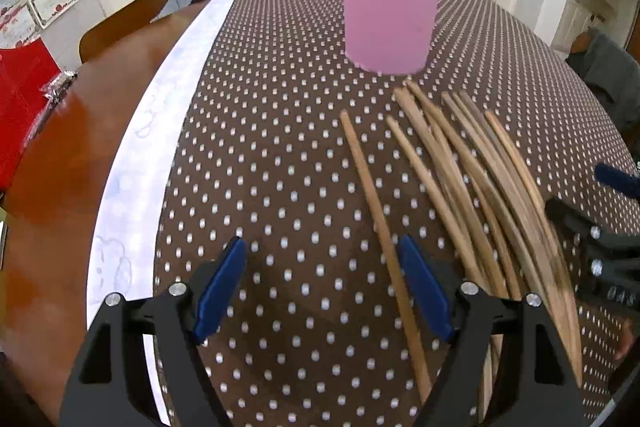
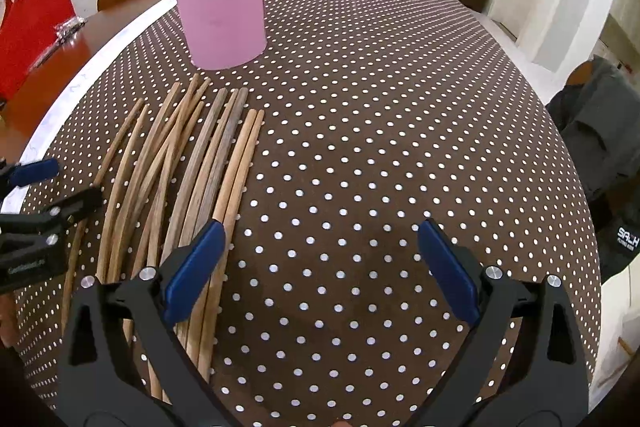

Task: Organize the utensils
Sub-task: 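Lower the left tool and grasp one wooden chopstick while the right tool grasps another, then lift both held chopsticks upright and carry them above the pink cup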

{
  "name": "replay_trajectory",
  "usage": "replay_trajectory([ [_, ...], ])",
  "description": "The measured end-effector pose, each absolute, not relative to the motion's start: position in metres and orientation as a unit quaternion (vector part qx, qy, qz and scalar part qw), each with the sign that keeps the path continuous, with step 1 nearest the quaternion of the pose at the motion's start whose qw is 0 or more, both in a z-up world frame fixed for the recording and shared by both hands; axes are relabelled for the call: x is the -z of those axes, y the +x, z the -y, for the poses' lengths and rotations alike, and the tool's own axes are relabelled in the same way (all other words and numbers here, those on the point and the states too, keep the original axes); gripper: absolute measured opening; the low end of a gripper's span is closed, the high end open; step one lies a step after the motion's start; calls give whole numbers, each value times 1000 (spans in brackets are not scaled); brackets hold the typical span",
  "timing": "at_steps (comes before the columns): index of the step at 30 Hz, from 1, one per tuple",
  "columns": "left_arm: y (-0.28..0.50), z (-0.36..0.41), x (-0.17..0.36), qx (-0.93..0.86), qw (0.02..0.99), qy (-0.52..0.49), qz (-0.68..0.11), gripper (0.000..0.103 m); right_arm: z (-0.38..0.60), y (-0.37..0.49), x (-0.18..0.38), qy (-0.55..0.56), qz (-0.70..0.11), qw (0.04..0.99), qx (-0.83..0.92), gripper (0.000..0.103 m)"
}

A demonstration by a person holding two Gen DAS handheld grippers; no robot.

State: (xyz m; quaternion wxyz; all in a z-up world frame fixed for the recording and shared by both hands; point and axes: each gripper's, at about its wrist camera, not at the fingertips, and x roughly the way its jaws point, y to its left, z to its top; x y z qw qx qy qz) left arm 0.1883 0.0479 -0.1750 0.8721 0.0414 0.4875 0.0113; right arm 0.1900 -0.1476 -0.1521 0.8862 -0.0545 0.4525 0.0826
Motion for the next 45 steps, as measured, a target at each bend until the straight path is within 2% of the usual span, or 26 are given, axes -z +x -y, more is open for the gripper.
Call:
replay_trajectory([
  [2, 194, -47, 174, -13, 868, 43, -494, 78, 141, 197, 155, -63, -464, 879, -91, 90],
  [5, 199, -46, 173, 10, 865, 31, -500, 62, 142, 206, 154, -56, -474, 872, -107, 87],
  [7, 203, -46, 171, 18, 861, 26, -507, 48, 143, 210, 153, -62, -479, 868, -117, 73],
  [8, 204, -46, 171, 22, 860, 26, -508, 46, 145, 212, 152, -63, -482, 866, -121, 69],
  [10, 208, -44, 171, 22, 858, 26, -512, 35, 149, 216, 151, -60, -489, 860, -134, 50],
  [11, 209, -43, 170, 24, 858, 27, -513, 30, 151, 217, 149, -63, -492, 858, -136, 44],
  [12, 211, -41, 170, 27, 857, 27, -515, 21, 152, 220, 148, -62, -497, 854, -141, 32],
  [14, 213, -40, 170, 28, 855, 24, -518, 11, 156, 227, 144, -60, -507, 847, -147, 27],
  [16, 216, -41, 170, 28, 853, 15, -521, 8, 157, 232, 139, -57, -517, 840, -152, 15],
  [21, 219, -44, 167, 46, 851, -28, -522, 6, 170, 244, 140, -24, -533, 828, -169, 6],
  [28, 200, -39, 139, 59, 879, -47, -470, 6, 200, 241, 143, 20, -523, 830, -193, 6],
  [45, 189, -17, 37, 137, 956, -94, -240, 6, 234, 222, 28, 102, -340, 893, -278, 6],
])
